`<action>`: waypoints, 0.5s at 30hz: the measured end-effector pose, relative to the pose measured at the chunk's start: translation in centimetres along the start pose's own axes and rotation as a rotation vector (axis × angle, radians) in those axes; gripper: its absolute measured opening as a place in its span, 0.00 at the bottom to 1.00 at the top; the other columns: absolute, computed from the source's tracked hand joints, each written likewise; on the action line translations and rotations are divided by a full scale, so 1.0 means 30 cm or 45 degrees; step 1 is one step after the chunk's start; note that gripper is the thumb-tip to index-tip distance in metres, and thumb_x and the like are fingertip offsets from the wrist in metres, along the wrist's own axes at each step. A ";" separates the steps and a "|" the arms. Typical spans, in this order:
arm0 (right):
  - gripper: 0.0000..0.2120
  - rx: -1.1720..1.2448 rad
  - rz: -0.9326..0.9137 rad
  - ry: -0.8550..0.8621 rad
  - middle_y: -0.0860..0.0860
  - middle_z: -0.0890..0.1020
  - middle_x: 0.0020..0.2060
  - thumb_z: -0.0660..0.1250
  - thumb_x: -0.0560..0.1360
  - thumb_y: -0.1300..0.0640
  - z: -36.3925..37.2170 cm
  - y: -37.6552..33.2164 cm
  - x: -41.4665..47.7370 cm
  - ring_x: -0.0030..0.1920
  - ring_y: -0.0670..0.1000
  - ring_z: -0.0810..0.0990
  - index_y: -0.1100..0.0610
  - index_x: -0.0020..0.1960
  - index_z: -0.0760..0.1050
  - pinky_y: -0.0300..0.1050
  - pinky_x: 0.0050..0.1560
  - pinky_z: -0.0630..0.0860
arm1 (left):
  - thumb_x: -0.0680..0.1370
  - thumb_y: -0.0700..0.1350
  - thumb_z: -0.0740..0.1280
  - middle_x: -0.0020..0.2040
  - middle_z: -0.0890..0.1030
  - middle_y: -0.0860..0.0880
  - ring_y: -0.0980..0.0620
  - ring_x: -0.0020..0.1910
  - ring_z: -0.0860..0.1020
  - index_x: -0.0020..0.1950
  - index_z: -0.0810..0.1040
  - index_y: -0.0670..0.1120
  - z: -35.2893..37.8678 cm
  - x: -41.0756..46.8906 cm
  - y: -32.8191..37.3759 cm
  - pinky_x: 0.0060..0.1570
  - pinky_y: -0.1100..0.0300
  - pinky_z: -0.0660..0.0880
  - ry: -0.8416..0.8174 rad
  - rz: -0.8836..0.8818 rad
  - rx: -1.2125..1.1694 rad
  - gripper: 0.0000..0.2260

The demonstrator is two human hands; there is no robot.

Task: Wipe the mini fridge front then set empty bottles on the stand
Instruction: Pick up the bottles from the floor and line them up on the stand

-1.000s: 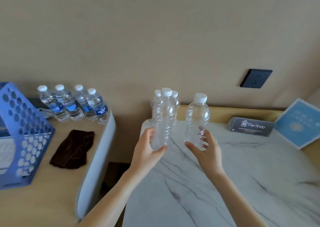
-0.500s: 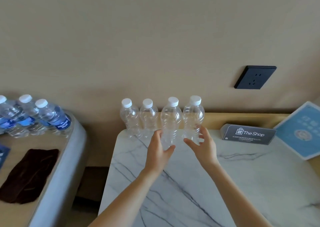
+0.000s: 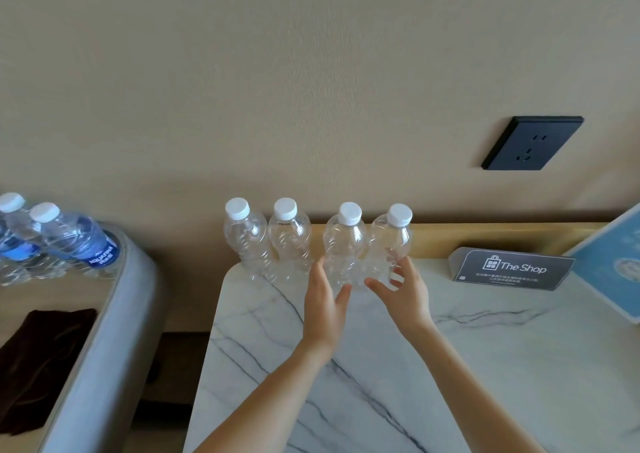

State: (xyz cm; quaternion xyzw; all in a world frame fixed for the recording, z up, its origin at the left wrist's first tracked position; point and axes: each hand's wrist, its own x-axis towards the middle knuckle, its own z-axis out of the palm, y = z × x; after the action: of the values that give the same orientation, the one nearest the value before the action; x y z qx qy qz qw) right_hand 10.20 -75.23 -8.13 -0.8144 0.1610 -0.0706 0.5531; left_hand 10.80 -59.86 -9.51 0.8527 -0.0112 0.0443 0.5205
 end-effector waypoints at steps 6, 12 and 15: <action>0.25 0.019 -0.007 0.008 0.45 0.81 0.55 0.79 0.71 0.59 0.020 0.009 0.034 0.53 0.31 0.77 0.44 0.62 0.74 0.27 0.52 0.74 | 0.79 0.40 0.69 0.71 0.74 0.47 0.53 0.68 0.72 0.76 0.61 0.44 0.026 0.039 0.002 0.63 0.76 0.62 0.032 -0.008 0.018 0.28; 0.26 0.027 -0.024 0.024 0.48 0.80 0.56 0.79 0.71 0.60 0.025 0.021 0.048 0.55 0.36 0.78 0.53 0.67 0.76 0.28 0.54 0.73 | 0.79 0.40 0.69 0.72 0.73 0.45 0.50 0.69 0.72 0.77 0.60 0.44 0.037 0.052 -0.009 0.65 0.68 0.66 0.050 -0.009 0.015 0.29; 0.25 0.034 -0.027 0.015 0.50 0.81 0.57 0.79 0.72 0.60 0.026 0.017 0.043 0.57 0.46 0.79 0.55 0.66 0.76 0.39 0.60 0.76 | 0.80 0.42 0.69 0.74 0.71 0.47 0.50 0.71 0.71 0.77 0.59 0.46 0.037 0.050 -0.014 0.68 0.59 0.68 0.042 -0.007 0.005 0.30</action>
State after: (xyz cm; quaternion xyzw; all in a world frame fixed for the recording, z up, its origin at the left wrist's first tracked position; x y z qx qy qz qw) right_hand 11.53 -75.16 -8.97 -0.8082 0.1545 -0.0832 0.5621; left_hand 12.39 -60.63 -10.25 0.8529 -0.0002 0.0567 0.5189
